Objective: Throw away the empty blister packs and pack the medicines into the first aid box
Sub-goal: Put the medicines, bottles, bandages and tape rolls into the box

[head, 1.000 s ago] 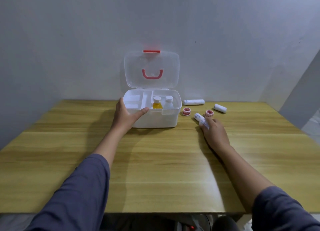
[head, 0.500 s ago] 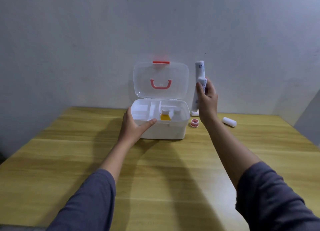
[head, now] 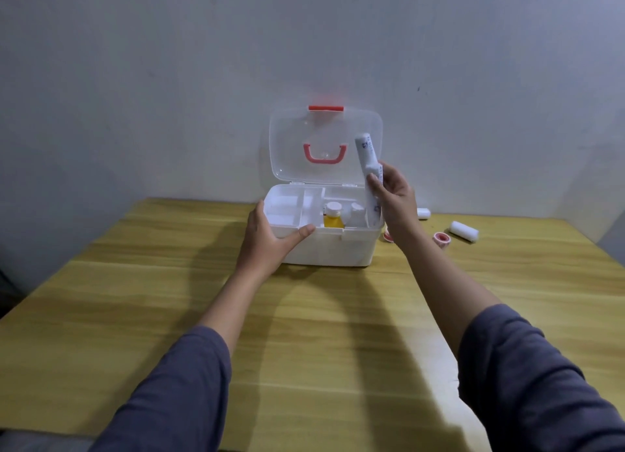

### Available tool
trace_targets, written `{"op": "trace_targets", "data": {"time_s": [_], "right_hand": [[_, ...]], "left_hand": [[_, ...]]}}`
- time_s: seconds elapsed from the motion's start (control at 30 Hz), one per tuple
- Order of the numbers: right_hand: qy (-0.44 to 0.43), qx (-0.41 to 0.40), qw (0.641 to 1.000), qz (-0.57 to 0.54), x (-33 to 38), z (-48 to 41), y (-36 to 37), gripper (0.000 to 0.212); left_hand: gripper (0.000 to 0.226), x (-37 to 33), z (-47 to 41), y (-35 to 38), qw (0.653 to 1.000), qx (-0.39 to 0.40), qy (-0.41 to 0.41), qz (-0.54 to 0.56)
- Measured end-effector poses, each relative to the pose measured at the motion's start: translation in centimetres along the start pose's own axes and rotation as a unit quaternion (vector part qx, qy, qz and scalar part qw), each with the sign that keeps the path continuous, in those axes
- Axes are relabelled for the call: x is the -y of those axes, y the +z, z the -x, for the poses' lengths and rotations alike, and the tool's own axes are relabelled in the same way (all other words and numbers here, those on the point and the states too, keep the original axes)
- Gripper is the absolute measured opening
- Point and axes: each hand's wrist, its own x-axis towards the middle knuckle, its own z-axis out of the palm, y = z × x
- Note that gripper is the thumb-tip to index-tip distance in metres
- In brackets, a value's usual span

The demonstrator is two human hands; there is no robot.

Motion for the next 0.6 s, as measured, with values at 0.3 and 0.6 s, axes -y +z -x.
{"op": "trace_targets", "data": {"time_s": [0.3, 0.6], "right_hand": [[0.000, 0.013, 1.000, 0.001, -0.7, 1.2, -1.7, 0.034], [-0.024, 0.024, 0.999, 0.032, 0.2, 0.9, -2.6, 0.028]], "left_hand": [[0.099, -0.4, 0.1, -0.1, 1.000, 0.008, -0.009, 0.001], [0.100, -0.5, 0.0, -0.1, 1.000, 0.009, -0.018, 0.002]]}}
